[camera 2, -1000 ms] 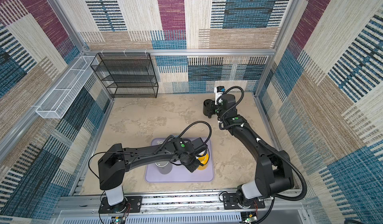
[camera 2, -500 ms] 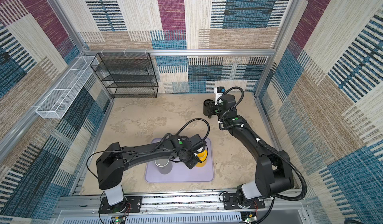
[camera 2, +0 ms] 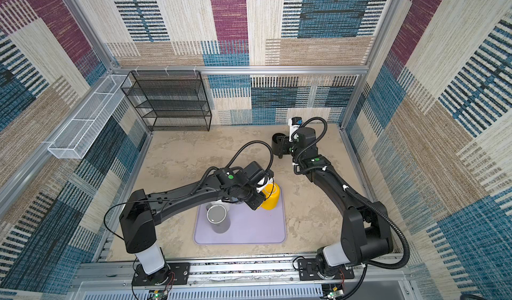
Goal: Turn the mug right side up
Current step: Pick up the mug from the tray.
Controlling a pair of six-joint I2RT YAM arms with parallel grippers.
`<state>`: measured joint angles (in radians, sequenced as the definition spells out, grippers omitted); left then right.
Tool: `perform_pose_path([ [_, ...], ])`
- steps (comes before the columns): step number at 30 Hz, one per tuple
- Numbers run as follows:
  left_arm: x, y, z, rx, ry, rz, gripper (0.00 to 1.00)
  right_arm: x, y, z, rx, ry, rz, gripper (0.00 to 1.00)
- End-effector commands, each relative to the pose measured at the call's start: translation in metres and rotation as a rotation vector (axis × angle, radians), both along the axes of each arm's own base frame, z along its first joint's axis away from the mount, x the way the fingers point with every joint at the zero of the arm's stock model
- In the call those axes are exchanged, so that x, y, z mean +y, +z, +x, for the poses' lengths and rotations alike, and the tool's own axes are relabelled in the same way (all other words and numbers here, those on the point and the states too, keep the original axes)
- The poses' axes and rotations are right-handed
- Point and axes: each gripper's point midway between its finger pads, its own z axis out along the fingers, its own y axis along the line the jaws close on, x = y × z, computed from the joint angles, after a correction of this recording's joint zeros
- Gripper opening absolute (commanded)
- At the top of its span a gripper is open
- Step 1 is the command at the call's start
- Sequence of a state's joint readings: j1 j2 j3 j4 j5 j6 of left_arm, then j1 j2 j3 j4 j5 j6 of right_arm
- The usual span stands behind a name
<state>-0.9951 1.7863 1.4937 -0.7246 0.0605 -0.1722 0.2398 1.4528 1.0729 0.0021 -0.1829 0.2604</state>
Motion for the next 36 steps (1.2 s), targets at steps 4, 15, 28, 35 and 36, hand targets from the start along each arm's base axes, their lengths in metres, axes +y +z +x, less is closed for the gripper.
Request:
perform_pose_path([
  [4, -0.008, 0.026, 0.015, -0.052, -0.016, -0.101, 0.0, -0.004, 0.006, 0.002, -0.026, -0.014, -0.001, 0.34],
  [15, 0.009, 0.067, 0.038, -0.076, 0.039, -0.283, 0.0, -0.013, -0.003, 0.001, -0.013, -0.028, -0.009, 0.33],
  [28, 0.043, 0.118, 0.074, -0.162, 0.141, -0.467, 0.0, -0.005, 0.0, -0.001, -0.023, 0.023, 0.048, 0.36],
  [35, 0.064, 0.146, 0.094, -0.229, 0.2, -0.559, 0.0, 0.005, 0.008, -0.005, -0.046, 0.074, 0.103, 0.36],
  [36, 0.067, 0.15, 0.097, -0.237, 0.208, -0.57, 0.0, 0.007, 0.009, -0.006, -0.048, 0.086, 0.115, 0.36],
])
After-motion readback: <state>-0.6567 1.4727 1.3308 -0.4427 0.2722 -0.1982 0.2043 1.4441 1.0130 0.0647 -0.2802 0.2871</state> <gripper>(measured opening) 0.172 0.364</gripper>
